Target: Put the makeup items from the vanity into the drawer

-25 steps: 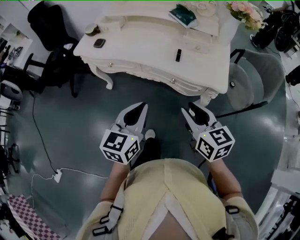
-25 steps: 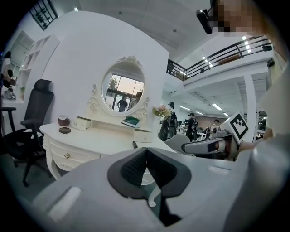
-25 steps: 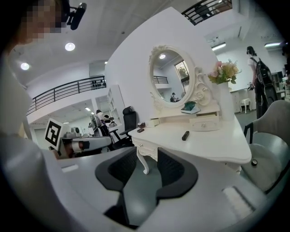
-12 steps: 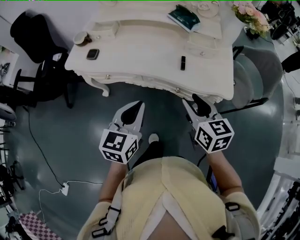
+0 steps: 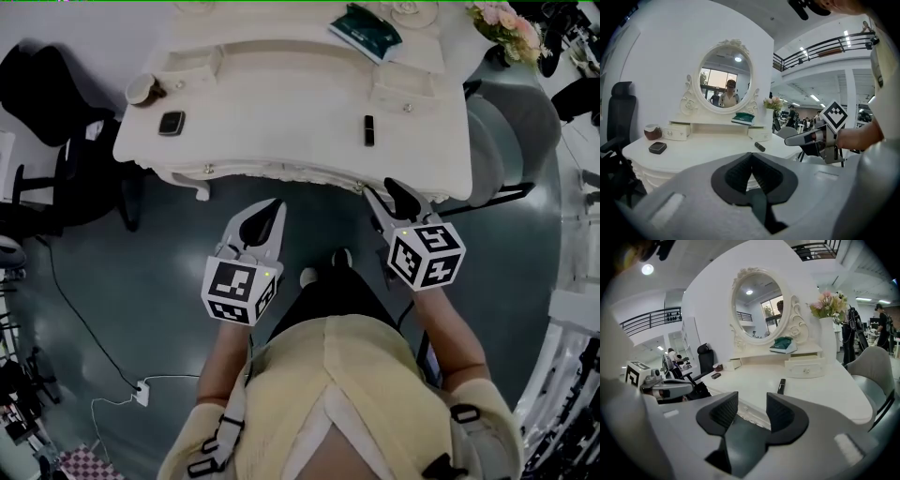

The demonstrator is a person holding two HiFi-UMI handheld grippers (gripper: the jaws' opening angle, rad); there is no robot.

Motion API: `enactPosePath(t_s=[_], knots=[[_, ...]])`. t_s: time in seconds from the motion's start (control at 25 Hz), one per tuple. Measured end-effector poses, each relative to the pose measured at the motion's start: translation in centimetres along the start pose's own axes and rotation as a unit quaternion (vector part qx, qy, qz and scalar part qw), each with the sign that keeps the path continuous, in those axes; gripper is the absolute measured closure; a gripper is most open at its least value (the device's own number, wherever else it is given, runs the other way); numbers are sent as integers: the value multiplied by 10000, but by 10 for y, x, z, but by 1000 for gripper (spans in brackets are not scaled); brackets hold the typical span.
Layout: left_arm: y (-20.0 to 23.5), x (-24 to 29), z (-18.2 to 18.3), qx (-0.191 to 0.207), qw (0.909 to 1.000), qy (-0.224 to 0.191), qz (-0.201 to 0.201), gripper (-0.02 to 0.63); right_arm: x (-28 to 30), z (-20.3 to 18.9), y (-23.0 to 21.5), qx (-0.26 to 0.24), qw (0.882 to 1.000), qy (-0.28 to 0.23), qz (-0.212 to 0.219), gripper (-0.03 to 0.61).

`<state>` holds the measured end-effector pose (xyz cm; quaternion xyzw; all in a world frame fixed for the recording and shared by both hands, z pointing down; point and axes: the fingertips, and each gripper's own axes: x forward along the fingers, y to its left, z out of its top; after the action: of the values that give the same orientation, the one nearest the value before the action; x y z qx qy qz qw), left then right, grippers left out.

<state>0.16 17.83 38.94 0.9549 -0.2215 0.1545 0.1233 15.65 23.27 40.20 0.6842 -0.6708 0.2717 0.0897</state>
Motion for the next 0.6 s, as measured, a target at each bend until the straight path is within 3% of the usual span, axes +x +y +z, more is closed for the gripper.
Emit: enactPosePath(t_s=[0.6], knots=[[45, 96, 19, -370, 9983, 360, -254, 623, 106, 17, -75, 183, 9972, 665, -283, 407]])
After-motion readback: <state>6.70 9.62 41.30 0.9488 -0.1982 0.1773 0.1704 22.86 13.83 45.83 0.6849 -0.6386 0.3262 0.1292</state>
